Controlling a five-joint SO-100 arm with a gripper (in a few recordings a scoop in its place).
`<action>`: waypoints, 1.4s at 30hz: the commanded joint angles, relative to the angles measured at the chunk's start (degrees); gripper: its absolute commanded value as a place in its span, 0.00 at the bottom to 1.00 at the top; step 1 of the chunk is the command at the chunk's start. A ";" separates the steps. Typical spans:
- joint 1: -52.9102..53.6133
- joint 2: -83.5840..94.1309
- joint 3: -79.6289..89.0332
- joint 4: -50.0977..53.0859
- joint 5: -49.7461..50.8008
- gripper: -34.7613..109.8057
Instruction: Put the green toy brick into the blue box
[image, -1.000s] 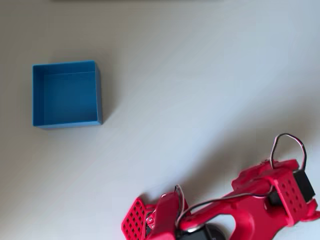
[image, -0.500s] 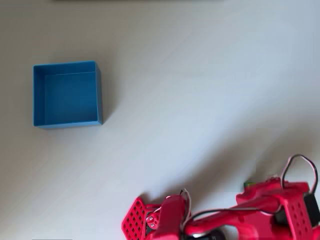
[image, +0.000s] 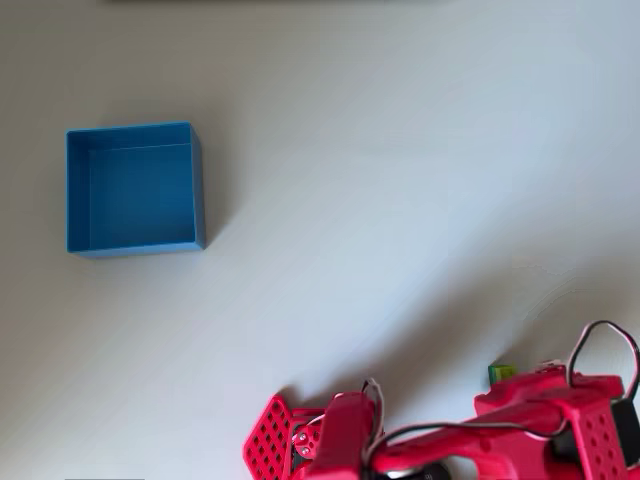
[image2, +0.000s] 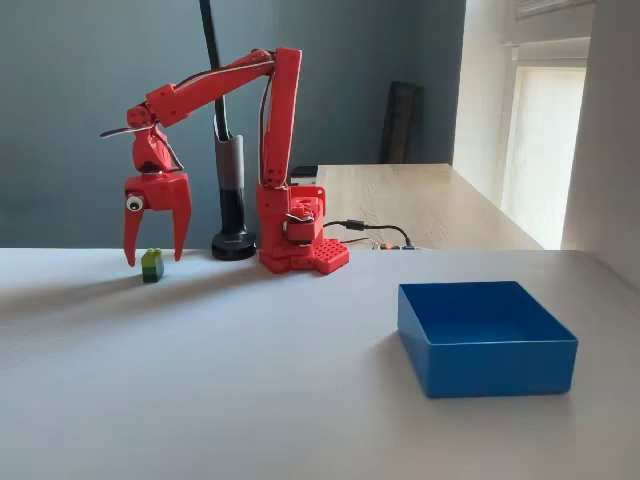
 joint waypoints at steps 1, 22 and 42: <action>-0.62 1.49 -0.18 0.44 0.53 0.43; -3.60 1.49 1.14 -0.44 2.46 0.24; -24.35 1.76 -18.63 5.19 6.33 0.24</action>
